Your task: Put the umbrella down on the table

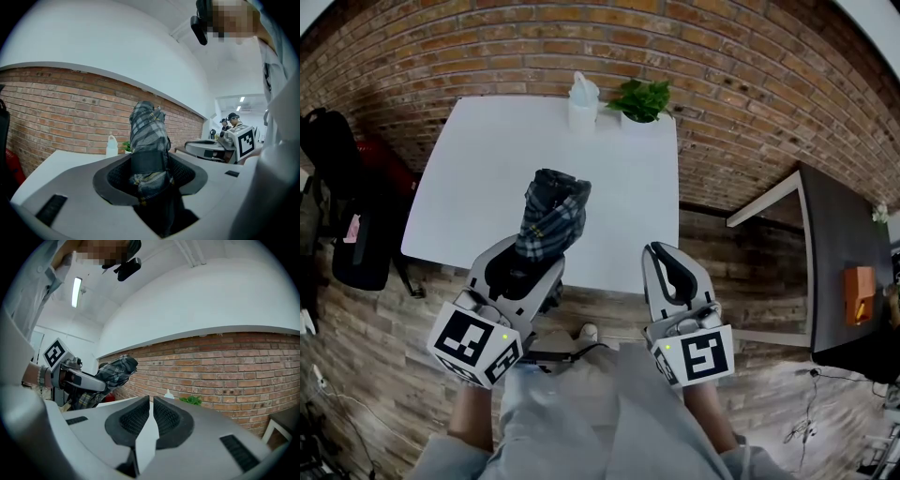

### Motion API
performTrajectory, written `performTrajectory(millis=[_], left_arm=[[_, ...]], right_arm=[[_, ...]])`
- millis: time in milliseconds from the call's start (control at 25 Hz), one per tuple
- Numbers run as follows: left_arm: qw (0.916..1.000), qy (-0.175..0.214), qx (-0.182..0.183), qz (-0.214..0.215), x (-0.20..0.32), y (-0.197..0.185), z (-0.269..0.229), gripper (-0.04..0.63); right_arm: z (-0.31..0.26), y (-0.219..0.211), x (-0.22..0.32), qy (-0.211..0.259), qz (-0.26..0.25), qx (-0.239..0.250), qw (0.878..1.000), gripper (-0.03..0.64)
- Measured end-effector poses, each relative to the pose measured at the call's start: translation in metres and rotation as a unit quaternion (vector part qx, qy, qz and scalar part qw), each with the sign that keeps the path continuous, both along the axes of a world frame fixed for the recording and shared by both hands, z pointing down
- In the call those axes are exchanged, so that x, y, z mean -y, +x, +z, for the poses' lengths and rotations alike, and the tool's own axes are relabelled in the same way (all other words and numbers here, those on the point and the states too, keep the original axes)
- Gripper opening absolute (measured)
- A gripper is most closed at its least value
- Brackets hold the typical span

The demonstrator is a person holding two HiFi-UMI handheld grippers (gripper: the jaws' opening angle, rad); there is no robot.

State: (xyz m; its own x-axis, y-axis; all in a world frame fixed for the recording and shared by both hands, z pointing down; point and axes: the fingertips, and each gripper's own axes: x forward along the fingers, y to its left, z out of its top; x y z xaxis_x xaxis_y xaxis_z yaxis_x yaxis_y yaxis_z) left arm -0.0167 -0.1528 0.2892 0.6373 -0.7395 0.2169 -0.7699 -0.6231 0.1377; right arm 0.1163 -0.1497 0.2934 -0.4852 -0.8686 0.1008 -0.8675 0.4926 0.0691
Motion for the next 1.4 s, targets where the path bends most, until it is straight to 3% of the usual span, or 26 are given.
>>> performTrajectory(millis=[680,1400], left_arm=[[0.9998,-0.002,0.01,0.017,0.017,-0.001,0.011,0.23],[0.9933,-0.073,0.043,0.079,0.068,0.031,0.085,0.23]], right_arm=[[0.003,-0.008,0.014,0.006,0.007,-0.002,1.0,0.055],[0.035,0.0,0.032,-0.046,0.056,-0.019,0.997,0.055]])
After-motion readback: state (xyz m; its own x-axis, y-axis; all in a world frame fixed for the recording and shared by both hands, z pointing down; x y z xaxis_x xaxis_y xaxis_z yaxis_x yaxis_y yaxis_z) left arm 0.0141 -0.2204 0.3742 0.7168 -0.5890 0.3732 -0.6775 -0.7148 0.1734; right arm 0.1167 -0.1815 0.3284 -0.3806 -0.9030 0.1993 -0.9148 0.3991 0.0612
